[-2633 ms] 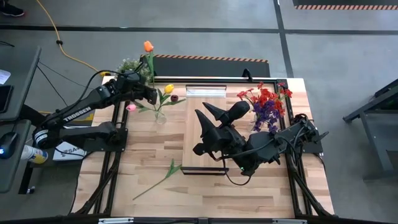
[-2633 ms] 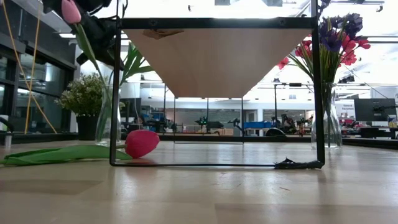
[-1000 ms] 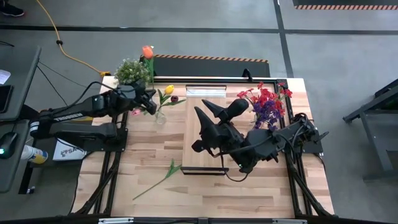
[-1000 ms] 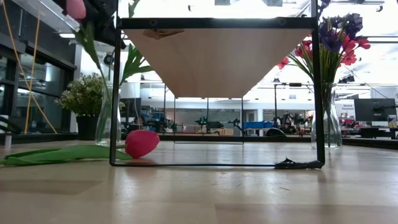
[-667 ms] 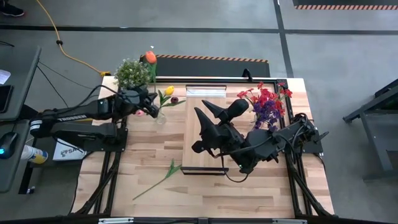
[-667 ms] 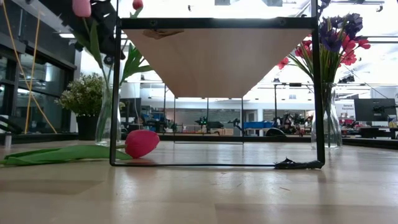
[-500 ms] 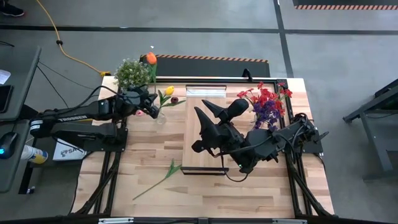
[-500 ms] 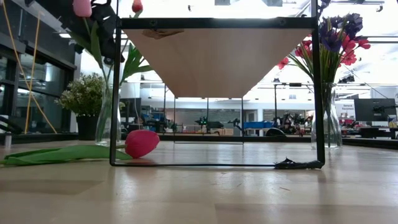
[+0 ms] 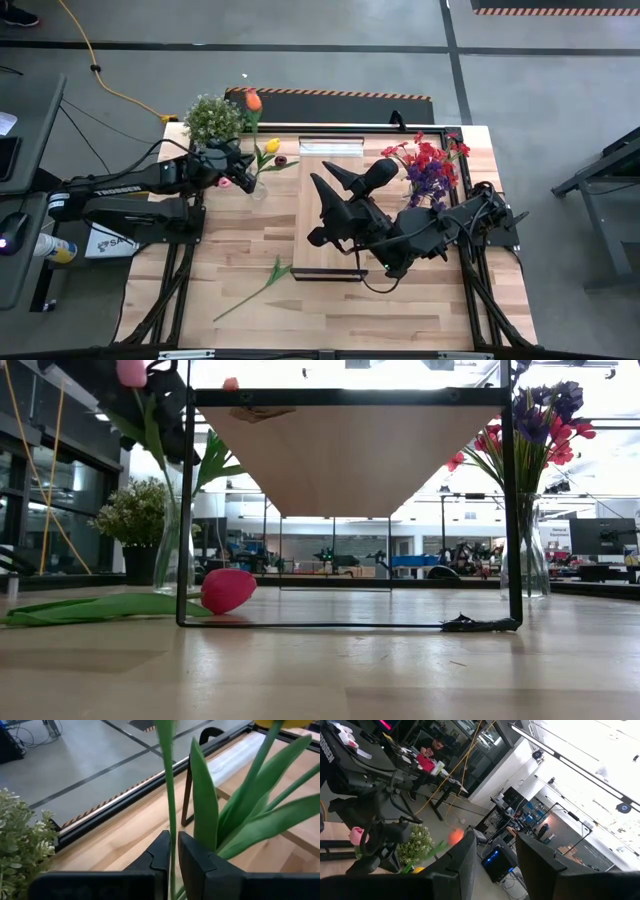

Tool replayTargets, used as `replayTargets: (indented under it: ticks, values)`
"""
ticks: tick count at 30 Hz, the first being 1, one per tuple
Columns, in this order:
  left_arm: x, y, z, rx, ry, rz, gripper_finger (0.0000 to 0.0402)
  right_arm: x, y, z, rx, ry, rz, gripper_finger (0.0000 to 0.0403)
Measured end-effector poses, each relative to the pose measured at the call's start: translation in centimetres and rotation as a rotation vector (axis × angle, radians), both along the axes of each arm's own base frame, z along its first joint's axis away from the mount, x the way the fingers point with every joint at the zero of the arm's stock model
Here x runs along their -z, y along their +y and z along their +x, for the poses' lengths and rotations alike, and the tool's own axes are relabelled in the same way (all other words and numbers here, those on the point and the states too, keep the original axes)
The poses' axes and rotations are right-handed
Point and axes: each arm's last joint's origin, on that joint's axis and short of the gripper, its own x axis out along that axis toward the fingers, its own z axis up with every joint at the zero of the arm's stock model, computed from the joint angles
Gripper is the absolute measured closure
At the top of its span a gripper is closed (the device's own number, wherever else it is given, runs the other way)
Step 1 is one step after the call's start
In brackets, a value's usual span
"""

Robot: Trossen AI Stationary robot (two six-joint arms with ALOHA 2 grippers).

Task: Pick and place flowers into a vace then onto a shelf
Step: Put the orange tulip into the left transparent vase, then put the red tulip into the left transparent vase

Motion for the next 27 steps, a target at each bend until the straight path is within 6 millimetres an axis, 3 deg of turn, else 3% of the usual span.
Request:
replayTargets:
  ticks: [7,14,27]
  values:
    - [0.0,0.0,0.0,-0.001,0.005,0.0,0.033,0.0,0.0,0.0,-0.001,-0.002,0.001,0.0273]
    - [-0.3,-0.1,-0.5,-0.004,-0.008,0.022,0.0299,0.0,0.0,0.0,-0.002,-0.003,0.002,0.0273]
    - [-3.6,-0.8,-4.1,-0.041,-0.223,0.186,0.0223,0.0,0.0,0.0,-0.005,-0.001,-0.001,0.0273]
